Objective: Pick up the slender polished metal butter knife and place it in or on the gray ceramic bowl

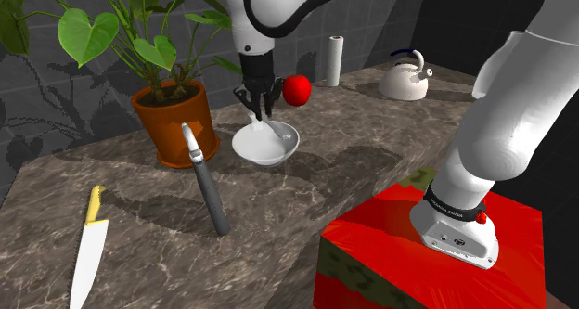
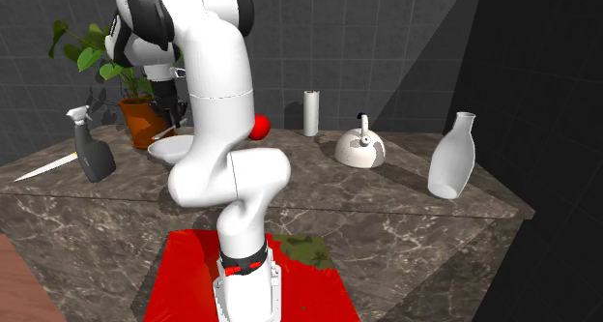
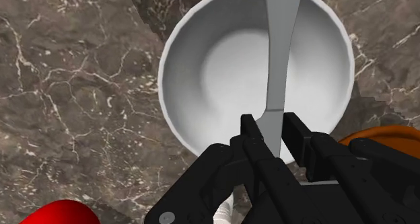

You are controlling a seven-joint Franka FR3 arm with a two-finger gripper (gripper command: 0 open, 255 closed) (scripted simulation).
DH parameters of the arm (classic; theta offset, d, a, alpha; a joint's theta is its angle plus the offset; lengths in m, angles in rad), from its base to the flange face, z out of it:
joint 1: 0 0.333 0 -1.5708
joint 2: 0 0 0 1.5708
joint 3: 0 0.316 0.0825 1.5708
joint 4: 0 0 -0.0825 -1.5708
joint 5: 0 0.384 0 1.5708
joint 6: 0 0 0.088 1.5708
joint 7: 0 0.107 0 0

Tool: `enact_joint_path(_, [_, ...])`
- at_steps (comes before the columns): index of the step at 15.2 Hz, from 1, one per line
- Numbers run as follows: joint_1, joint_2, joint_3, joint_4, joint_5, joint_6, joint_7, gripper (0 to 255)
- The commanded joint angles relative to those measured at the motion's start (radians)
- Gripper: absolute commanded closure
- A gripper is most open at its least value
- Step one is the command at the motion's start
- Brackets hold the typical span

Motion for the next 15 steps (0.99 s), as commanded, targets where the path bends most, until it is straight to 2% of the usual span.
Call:
enact_joint_path(1, [0.0, 0.008, 0.001, -0.016, -0.003, 0.024, 0.002, 255])
enact_joint_path(11, [0.002, 0.056, 0.006, -0.105, -0.019, 0.158, 0.016, 255])
enact_joint_path(15, [0.002, 0.056, 0.006, -0.105, -0.019, 0.158, 0.016, 255])
